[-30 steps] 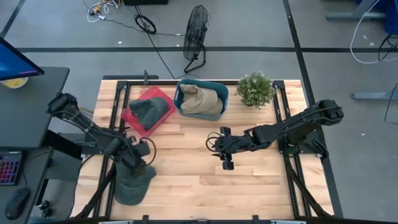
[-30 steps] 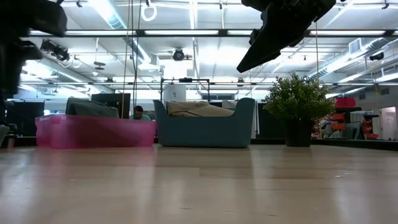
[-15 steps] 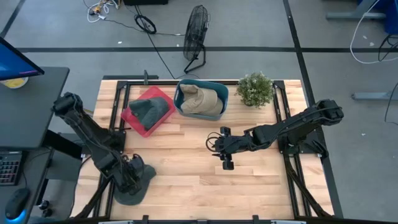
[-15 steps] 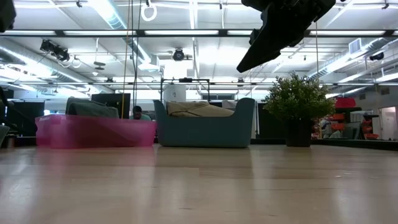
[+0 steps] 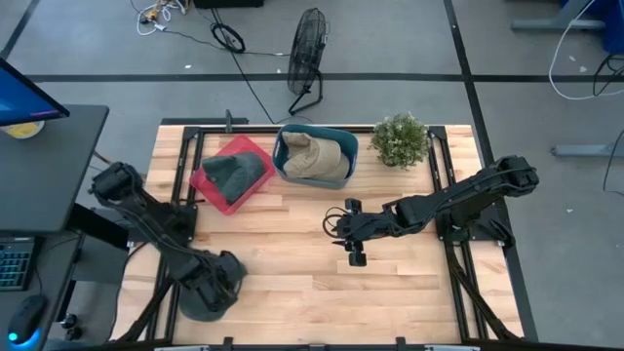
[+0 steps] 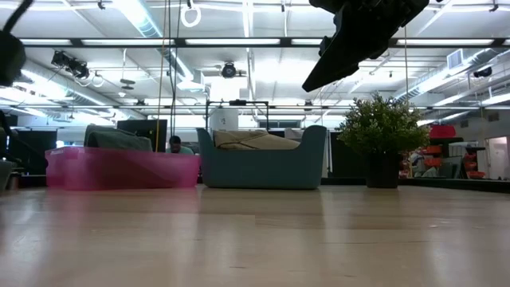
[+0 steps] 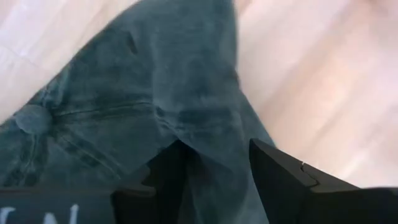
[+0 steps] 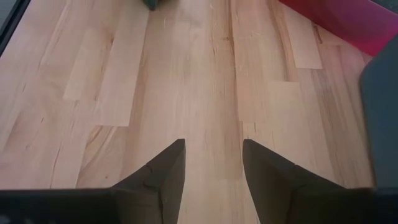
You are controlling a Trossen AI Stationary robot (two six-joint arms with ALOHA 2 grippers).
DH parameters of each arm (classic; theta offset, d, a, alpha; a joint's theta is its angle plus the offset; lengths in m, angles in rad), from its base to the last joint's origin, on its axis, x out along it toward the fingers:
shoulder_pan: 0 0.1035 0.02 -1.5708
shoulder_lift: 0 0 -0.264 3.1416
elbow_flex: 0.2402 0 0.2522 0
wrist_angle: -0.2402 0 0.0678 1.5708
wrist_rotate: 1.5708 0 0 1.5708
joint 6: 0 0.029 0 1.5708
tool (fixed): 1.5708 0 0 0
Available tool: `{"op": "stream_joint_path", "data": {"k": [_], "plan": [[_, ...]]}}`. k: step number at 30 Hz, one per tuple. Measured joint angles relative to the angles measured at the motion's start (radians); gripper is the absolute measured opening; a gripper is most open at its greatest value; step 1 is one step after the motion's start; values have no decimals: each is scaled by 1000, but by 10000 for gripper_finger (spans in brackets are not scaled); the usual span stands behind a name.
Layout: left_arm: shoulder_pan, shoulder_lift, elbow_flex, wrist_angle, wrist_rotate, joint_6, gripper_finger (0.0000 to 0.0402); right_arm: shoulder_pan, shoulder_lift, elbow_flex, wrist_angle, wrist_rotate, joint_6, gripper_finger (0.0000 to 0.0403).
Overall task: Pick & Place hat
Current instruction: Put the black cap into the pink bin
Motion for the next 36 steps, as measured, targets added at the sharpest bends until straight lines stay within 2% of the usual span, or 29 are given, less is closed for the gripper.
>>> {"op": "stream_joint_path", "data": {"k": [5, 8, 16, 20, 23, 28, 31, 36], "plan": [[18, 64, 4, 7, 1, 30, 179, 0, 0, 0, 0, 0, 0, 164], [18, 78, 5, 18, 0, 77, 160, 0, 0, 0, 0, 0, 0, 164], [18, 71, 3, 43, -16, 166, 20, 0, 0, 0, 0, 0, -10, 164], [18, 72, 2, 47, -46, 161, 26, 0, 0, 0, 0, 0, -18, 164], [22, 75, 12, 40, -119, 162, 32, 0, 0, 0, 0, 0, -17, 164], [55, 77, 78, 13, -245, 225, 19, 0, 0, 0, 4, 0, -14, 164], [80, 77, 138, -52, -302, 284, 21, 0, 0, 0, 16, 0, -14, 164], [133, 77, 238, -214, -447, 288, 29, 0, 0, 0, 37, 0, -14, 164]]}}
